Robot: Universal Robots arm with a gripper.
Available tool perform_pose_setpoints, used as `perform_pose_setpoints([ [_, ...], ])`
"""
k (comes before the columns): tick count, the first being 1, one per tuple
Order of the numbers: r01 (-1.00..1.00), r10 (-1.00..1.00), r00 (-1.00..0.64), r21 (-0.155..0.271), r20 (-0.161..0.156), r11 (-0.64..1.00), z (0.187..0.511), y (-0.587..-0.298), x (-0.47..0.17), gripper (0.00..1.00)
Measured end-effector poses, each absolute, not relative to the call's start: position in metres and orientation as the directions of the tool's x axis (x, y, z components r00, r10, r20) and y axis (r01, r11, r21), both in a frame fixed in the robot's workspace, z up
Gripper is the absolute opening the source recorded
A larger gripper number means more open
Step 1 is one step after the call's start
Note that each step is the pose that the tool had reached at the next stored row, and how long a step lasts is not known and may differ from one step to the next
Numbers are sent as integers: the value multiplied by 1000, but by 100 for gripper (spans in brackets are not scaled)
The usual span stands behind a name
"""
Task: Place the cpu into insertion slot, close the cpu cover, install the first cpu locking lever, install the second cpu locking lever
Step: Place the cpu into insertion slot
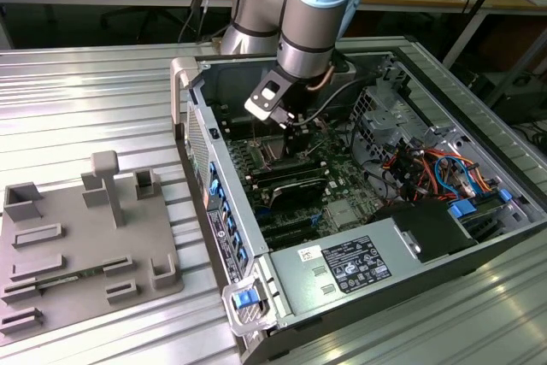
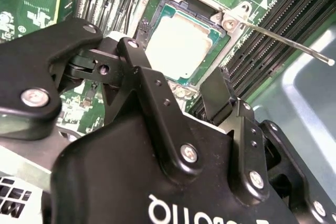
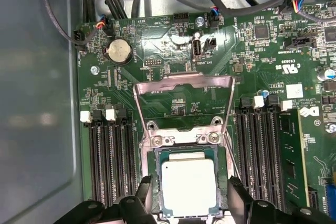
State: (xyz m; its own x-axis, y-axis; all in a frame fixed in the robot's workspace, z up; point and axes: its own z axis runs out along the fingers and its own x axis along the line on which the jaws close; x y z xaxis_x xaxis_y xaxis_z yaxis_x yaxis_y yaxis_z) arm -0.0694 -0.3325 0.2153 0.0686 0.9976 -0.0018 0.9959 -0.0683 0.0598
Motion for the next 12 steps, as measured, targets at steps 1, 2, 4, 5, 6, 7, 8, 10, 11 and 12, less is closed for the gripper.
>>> perform_pose_setpoints([
  [1, 996, 998, 68, 60, -2, -68, 217, -333, -69, 67],
  [2, 996, 998, 68, 60, -2, -67, 217, -333, -69, 67],
  [4, 996, 998, 65, 60, -2, -65, 218, -332, -69, 65],
  [5, 996, 998, 64, 60, -2, -63, 218, -333, -69, 59],
  [6, 996, 998, 63, 60, -2, -62, 219, -333, -69, 53],
  [7, 996, 998, 62, 60, -2, -62, 219, -333, -69, 53],
  [8, 996, 998, 62, 60, -2, -62, 219, -333, -69, 47],
  [10, 996, 998, 61, 60, -2, -61, 222, -333, -69, 35],
  [11, 996, 998, 60, 60, -2, -60, 224, -333, -69, 29],
  [12, 996, 998, 60, 60, -2, -60, 225, -333, -69, 29],
])
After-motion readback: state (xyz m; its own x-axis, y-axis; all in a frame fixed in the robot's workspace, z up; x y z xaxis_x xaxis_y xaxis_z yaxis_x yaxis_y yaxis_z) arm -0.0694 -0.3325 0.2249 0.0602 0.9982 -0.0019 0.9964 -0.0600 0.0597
